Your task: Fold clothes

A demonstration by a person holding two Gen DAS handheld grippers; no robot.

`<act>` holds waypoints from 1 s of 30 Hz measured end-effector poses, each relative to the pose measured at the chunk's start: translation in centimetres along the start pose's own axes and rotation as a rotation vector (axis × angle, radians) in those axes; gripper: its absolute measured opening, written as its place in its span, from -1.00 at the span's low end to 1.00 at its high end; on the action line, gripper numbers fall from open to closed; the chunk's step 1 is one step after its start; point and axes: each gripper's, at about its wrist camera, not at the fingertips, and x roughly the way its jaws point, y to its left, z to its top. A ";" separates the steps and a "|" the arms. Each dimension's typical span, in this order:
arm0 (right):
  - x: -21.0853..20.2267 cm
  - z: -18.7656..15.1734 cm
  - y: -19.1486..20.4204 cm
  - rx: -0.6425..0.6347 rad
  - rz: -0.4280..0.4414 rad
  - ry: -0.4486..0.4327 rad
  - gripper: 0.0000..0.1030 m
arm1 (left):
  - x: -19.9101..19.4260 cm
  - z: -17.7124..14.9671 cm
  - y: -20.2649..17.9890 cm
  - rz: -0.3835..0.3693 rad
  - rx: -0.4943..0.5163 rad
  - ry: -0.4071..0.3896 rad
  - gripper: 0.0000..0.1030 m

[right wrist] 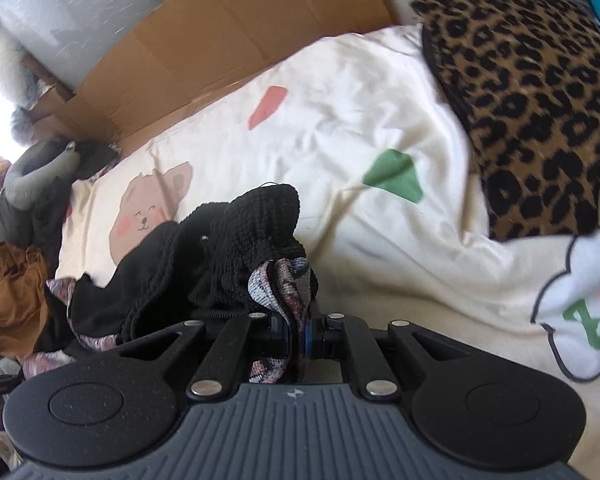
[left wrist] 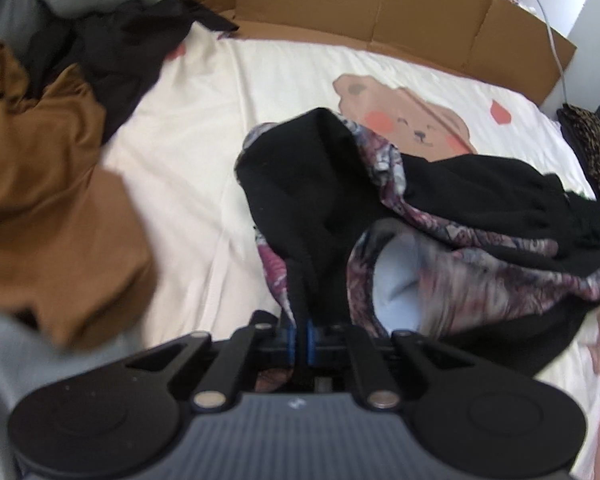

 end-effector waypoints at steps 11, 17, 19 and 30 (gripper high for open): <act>1.4 -0.3 2.0 -0.060 0.033 0.047 -0.89 | -4.1 -7.8 0.8 -0.001 -0.058 0.150 -0.89; 2.2 -0.6 2.0 -0.068 0.017 0.065 -0.88 | -4.3 -8.0 1.1 -0.012 -0.057 0.165 -0.76; 2.3 -0.6 1.9 -0.064 0.016 0.069 -0.88 | -4.5 -7.3 1.2 0.016 -0.027 0.157 -0.62; 2.4 -0.6 1.8 -0.063 0.017 0.072 -0.88 | -6.8 -1.2 -0.2 0.065 0.121 -0.029 -0.04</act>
